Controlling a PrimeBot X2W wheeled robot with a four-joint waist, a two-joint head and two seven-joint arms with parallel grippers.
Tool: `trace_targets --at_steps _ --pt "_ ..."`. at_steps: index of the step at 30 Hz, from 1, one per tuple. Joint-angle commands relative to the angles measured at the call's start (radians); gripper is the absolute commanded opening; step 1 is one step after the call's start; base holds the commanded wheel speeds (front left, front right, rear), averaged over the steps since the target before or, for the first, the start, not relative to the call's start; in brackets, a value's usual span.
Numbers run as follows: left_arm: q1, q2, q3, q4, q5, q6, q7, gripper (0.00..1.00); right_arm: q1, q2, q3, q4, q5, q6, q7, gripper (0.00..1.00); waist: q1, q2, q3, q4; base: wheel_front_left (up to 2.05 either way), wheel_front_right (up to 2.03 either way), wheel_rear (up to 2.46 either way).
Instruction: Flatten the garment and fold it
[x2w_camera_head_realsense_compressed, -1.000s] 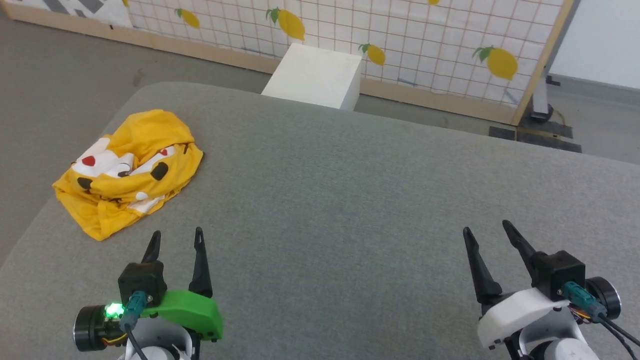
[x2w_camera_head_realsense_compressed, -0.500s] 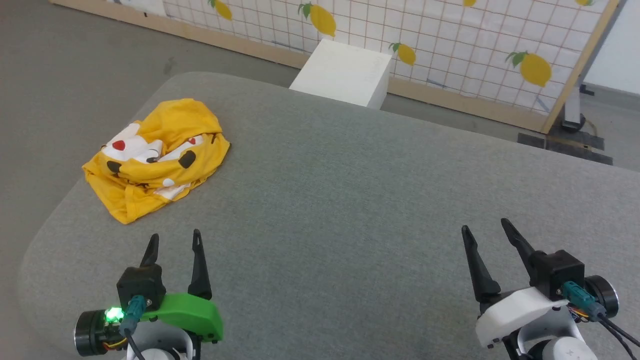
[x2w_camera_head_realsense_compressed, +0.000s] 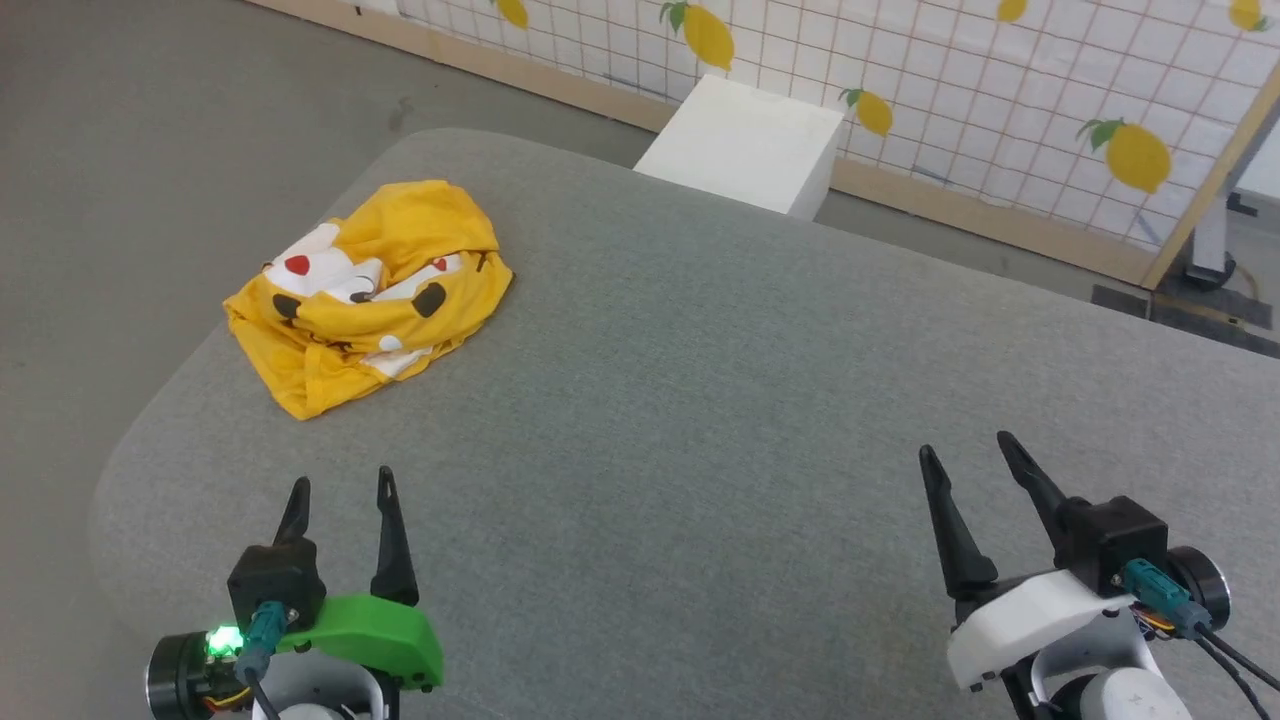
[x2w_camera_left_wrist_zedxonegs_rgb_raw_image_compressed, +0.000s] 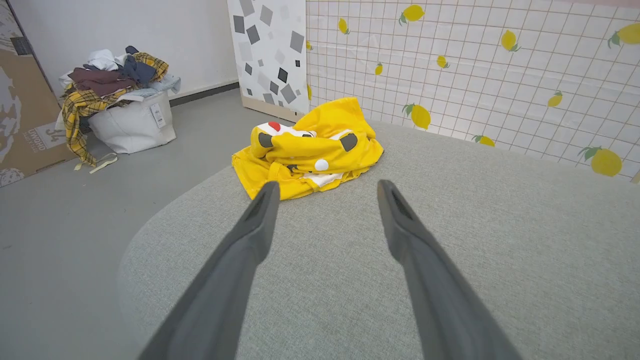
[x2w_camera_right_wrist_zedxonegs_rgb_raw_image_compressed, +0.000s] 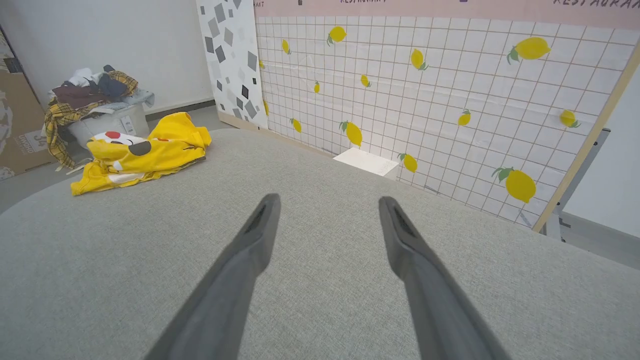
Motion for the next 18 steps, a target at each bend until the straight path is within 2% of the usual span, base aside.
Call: trace_targets --at_steps 1,18 --pt "0.013 0.007 -0.003 0.005 -0.009 0.008 -0.010 1.00 -0.015 0.001 0.002 0.005 0.009 -0.001 -0.008 1.00 0.0000 0.0000 0.001 0.014 0.00 0.00 0.00" --pt "0.022 0.022 -0.025 0.019 -0.046 0.051 -0.040 1.00 -0.024 0.002 0.011 0.025 0.023 -0.001 -0.024 1.00 0.0000 0.0000 -0.006 0.101 0.00 0.00 0.00"
